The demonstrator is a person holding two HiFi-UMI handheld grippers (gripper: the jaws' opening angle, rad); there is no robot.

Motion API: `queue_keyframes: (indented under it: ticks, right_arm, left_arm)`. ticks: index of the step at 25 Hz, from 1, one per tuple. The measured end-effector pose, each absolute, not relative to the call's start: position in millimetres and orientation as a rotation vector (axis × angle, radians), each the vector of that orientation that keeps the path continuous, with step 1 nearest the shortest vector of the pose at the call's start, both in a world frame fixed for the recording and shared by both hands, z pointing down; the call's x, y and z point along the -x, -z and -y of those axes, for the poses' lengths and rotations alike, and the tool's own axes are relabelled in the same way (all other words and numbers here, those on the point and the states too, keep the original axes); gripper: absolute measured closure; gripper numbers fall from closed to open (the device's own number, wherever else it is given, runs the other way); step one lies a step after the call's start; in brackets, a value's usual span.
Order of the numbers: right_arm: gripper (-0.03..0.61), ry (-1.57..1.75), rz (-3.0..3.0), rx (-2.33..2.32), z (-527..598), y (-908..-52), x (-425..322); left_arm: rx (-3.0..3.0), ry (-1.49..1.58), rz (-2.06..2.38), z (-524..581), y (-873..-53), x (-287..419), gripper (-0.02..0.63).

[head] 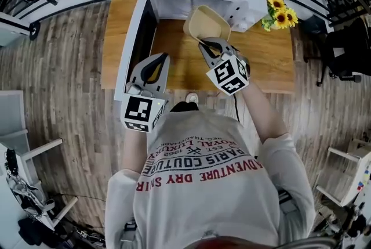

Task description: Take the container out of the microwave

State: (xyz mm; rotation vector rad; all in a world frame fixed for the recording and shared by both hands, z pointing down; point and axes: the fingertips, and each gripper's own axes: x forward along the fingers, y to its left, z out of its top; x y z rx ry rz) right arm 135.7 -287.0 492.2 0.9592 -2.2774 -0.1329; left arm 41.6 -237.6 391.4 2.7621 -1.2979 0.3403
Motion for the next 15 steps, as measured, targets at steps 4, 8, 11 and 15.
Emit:
queue_keyframes:
  ticks: [4,8,11,15]
  right_arm:
    - [0.543,0.137,2.342,-1.154,255,-457,-144]
    - [0.543,0.17,2.377,-1.338,230,-418,-153]
    - [0.543,0.175,2.406,-1.463,214,-395,-163]
    - [0.545,0.184,2.439,-1.594,198,-374,-174]
  left_arm:
    - [-2.805,-0.341,1.288,211,-381,-40,0.6]
    - [-2.864,-0.299,1.28,197,-366,-39,0.6]
    - [-2.877,-0.271,1.309,188,-356,-33,0.6]
    - [-2.868,-0.219,1.357,184,-346,-25,0.6]
